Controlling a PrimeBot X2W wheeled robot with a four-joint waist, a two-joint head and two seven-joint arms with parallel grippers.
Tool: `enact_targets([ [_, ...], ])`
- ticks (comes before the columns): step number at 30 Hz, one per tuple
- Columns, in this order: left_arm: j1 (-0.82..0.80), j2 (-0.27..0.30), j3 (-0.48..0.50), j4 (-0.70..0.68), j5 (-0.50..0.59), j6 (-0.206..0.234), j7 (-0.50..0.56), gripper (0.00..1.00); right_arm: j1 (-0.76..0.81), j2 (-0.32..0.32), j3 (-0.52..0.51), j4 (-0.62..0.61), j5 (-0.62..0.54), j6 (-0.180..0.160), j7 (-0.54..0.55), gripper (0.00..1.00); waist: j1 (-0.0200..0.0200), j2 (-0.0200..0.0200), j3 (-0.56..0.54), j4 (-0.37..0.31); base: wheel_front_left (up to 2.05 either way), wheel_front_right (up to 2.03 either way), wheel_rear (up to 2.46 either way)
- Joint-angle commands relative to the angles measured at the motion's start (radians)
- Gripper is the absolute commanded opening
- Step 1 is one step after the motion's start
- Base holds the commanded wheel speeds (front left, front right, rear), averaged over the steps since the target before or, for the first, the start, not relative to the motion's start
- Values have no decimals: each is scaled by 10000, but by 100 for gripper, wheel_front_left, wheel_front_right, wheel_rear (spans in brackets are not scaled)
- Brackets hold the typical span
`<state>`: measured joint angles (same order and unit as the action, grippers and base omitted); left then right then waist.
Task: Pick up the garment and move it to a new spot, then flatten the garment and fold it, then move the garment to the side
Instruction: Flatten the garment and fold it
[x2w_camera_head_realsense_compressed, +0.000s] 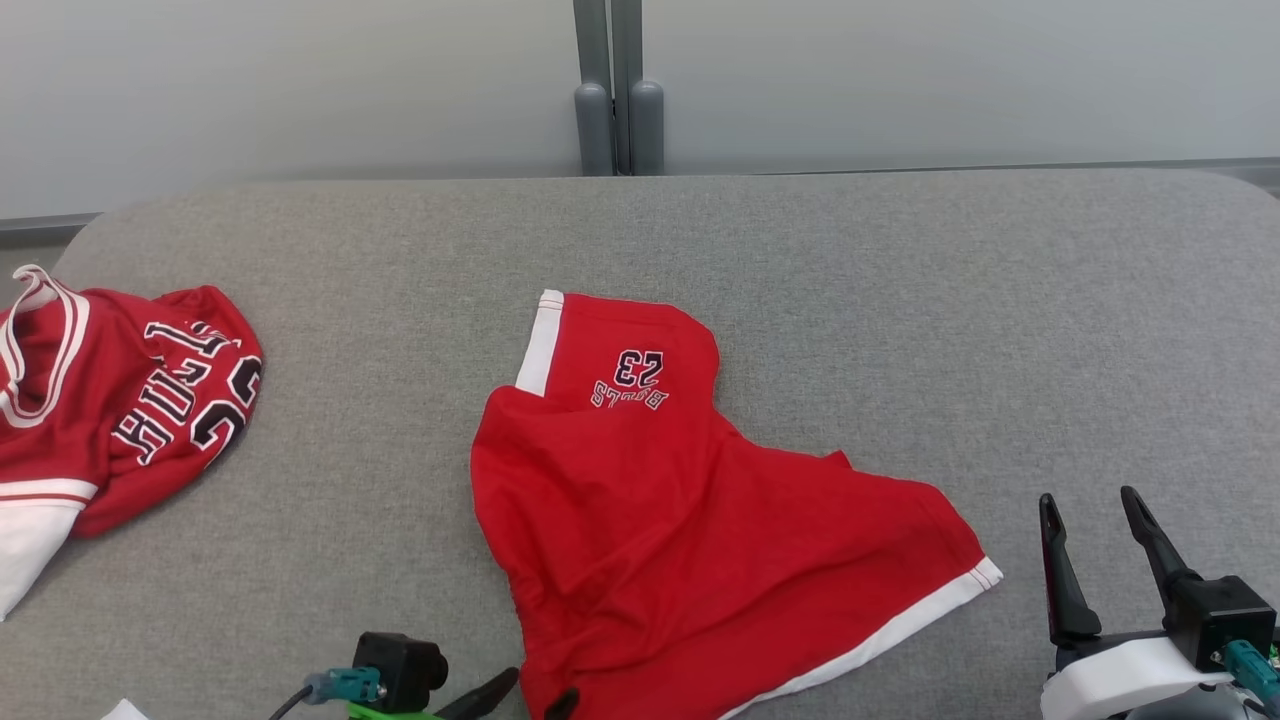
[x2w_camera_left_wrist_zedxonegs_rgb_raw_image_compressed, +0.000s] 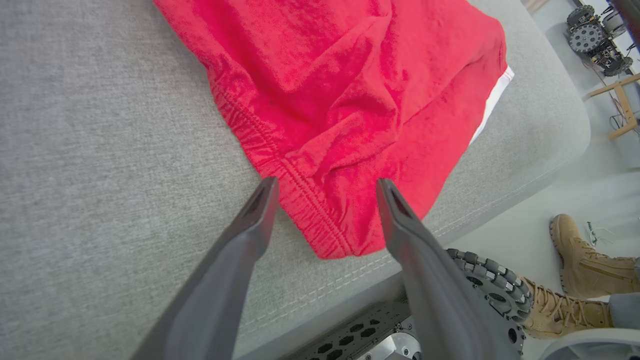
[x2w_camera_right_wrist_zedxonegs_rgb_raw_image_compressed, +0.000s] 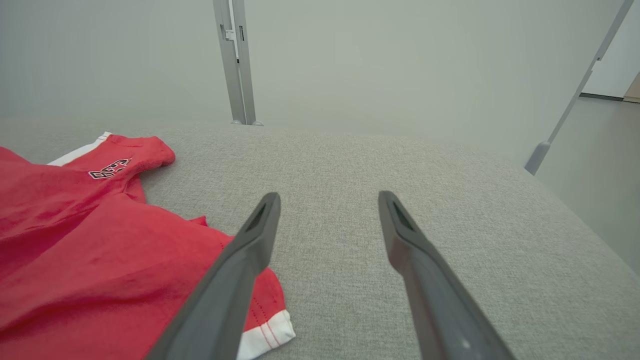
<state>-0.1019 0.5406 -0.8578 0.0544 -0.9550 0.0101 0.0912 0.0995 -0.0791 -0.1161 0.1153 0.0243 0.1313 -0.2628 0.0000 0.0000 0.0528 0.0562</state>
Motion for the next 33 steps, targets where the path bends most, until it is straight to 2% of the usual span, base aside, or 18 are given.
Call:
enact_targets([
  [1,103,-196,14,206,-231,-98,-87,100,49,-45,3,-39,-27,-10,-31,100,0,0,75,-5,0,0,0],
  [5,-85,-530,-78,934,-368,-308,9,100,-90,-80,36,-36,-39,-10,-31,100,0,0,166,-62,0,0,0],
  [6,-135,-667,-37,1052,-489,-372,-44,78,-122,-89,43,-44,-36,-10,-31,100,0,0,196,-77,0,0,0],
  [7,-181,-811,6,1182,-637,-483,-87,46,-151,-97,44,-53,-33,-10,-31,100,0,0,228,-93,0,0,0],
  [8,-198,-889,39,1304,-775,-544,-88,36,-161,-101,39,-54,-33,-10,-31,100,0,0,244,-106,0,0,0],
  [9,-246,-912,55,1453,-783,-581,-92,17,-157,-101,44,-54,-37,-10,-31,100,0,0,266,-129,0,0,0],
  [10,-312,-885,43,1615,-668,-557,-101,14,-162,-97,59,-47,-39,-10,-31,100,0,0,275,-152,0,0,0],
  [11,-391,-882,45,1769,-522,-458,-190,33,-172,-95,77,-36,-39,-10,-31,100,0,0,284,-182,0,0,0],
  [12,-414,-917,86,1858,-521,-413,-285,45,-173,-96,85,-31,-41,-10,-31,100,0,0,285,-207,0,0,0],
  [15,-264,-943,199,1967,-680,-395,-420,46,-96,-96,47,-37,-34,-10,-31,100,0,0,267,-272,0,0,0],
  [18,-34,-876,207,1987,-798,-458,-409,36,-32,-110,-14,-56,-19,-10,-31,100,0,0,270,-285,0,0,0],
  [19,-27,-872,187,2011,-781,-465,-405,38,-22,-111,-23,-56,-15,-10,-31,100,0,0,270,-284,0,0,0],
  [20,-39,-888,168,2033,-744,-473,-432,46,-15,-109,-32,-49,-14,-10,-31,100,0,0,270,-286,0,0,0],
  [21,-45,-942,143,2048,-739,-501,-445,44,-19,-108,-34,-35,-18,-10,-31,100,0,0,267,-285,0,0,0],
  [22,-66,-1035,124,2045,-780,-553,-470,36,-39,-99,-27,-18,-24,-10,-31,100,0,0,261,-280,0,0,0],
  [23,-107,-1083,129,2051,-788,-554,-524,22,-63,-91,-15,-10,-27,-10,-31,100,0,0,257,-278,0,0,0],
  [24,-168,-1111,153,2088,-777,-572,-559,0,-100,-80,18,-4,-36,-10,-31,100,0,0,258,-280,0,0,0],
  [33,-910,-1473,649,2591,-548,-436,-1453,0,-247,-118,88,-16,-32,-10,-31,100,0,0,397,-285,0,0,0],
])
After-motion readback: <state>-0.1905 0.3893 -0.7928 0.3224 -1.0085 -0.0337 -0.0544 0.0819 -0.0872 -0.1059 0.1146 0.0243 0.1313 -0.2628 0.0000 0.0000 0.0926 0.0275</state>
